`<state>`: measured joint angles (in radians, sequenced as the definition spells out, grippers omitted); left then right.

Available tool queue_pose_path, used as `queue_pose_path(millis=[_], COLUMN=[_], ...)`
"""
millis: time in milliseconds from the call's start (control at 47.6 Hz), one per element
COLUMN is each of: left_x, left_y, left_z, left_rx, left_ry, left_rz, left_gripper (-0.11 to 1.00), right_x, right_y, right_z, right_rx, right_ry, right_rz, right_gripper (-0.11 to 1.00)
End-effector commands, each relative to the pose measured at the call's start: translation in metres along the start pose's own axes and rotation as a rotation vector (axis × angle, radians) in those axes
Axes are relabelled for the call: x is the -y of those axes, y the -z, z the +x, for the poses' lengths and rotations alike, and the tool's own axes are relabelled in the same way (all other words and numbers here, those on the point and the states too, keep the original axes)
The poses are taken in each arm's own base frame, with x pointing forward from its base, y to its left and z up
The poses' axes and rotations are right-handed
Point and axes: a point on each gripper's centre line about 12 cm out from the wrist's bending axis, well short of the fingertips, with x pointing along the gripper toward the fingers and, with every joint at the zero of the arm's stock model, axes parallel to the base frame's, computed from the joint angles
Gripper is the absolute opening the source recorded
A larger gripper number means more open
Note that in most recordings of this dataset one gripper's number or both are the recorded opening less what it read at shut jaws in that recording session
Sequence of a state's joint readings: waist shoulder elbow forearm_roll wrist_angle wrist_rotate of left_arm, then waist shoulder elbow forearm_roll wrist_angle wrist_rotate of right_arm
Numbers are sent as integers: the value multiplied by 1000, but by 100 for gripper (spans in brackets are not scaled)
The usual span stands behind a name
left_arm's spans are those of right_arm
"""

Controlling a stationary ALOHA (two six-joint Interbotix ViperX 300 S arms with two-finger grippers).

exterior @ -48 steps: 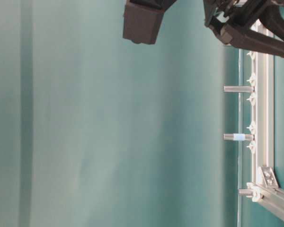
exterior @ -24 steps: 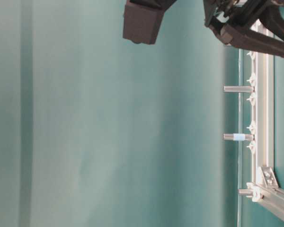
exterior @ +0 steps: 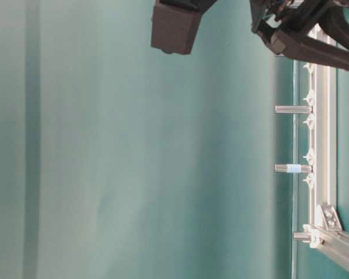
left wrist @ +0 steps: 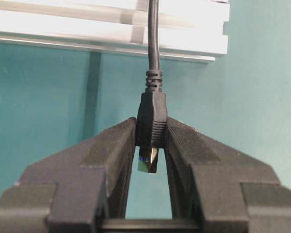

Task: Insert the wire through the string loop located in the center.
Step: 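Pull the plug leftward through the loop with the left gripper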

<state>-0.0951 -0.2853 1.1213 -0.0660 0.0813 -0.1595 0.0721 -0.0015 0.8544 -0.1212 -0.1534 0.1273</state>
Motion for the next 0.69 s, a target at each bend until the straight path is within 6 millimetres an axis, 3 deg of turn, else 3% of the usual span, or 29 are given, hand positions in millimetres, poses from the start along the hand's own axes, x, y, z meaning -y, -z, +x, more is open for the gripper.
queue_pose_path(millis=[0, 294, 336, 484, 673], left_x=[0, 3, 3, 3, 4], left_y=[-7, -18, -17, -16, -21], left_z=[-1, -2, -2, -3, -4], left_rx=[25, 44, 41, 32, 33], left_ry=[2, 6, 6, 4, 5], left_rz=[-2, 4, 6, 20, 38], left_gripper=[21, 20, 28, 72, 71], right_x=[0, 0, 0, 0, 0], right_y=[-11, -11, -11, -10, -11], right_z=[-6, -6, -6, -6, -6], right_rx=[38, 38, 38, 37, 38], right_ry=[-1, -1, -1, -1, 0], right_rz=[-4, -4, -4, -4, -3], right_gripper=[74, 74, 75, 74, 74])
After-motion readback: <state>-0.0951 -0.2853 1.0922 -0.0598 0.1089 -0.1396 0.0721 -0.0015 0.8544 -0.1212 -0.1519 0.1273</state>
